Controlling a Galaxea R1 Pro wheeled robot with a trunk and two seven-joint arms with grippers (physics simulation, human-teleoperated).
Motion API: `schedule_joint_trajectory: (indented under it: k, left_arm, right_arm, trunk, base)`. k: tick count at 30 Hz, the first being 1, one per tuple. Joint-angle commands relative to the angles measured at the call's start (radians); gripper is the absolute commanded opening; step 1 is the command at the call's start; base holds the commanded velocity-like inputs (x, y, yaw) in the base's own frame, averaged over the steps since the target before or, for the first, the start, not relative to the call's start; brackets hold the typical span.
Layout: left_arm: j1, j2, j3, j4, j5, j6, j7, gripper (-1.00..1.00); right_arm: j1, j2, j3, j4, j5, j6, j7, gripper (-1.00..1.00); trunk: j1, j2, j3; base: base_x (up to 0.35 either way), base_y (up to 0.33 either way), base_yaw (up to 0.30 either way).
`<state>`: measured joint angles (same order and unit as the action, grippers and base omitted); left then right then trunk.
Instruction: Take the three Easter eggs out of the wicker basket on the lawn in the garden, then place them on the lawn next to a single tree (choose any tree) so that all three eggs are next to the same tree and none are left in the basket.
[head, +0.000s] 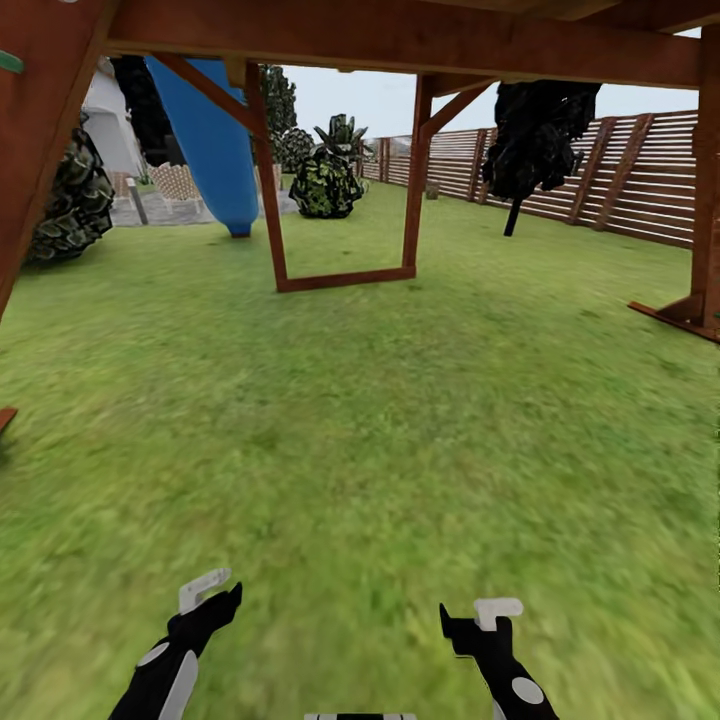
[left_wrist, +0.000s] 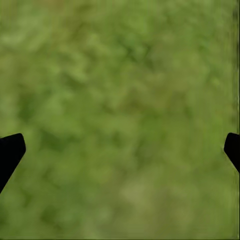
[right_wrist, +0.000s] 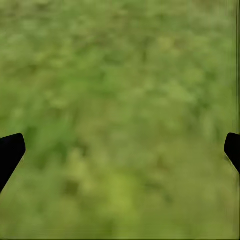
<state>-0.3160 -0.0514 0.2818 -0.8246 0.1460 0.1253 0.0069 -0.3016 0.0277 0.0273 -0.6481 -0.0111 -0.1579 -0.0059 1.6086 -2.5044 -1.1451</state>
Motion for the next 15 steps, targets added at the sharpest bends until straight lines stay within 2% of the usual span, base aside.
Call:
schedule_joint_trajectory:
  k: [1,15]
  left_arm:
    - [0.0,-0.001,0.002,-0.002,0.011,0.007,0.001,1.0]
    - [0.0,0.0,0.002,-0.002,0.011,0.008,0.001,1.0]
  right_arm:
    - [-0.001,0.0,0.002,0.0,-0.001,-0.003,-0.001,1.0]
    - [-0.001,0.0,0.0,-0.001,-0.001,-0.003,0.0,1.0]
  trunk:
    - [0.0,0.0,0.0]
    - [0.0,0.0,0.012]
  base:
    - [0.332,0.0,-0.212]
    - [0.332,0.0,-0.268]
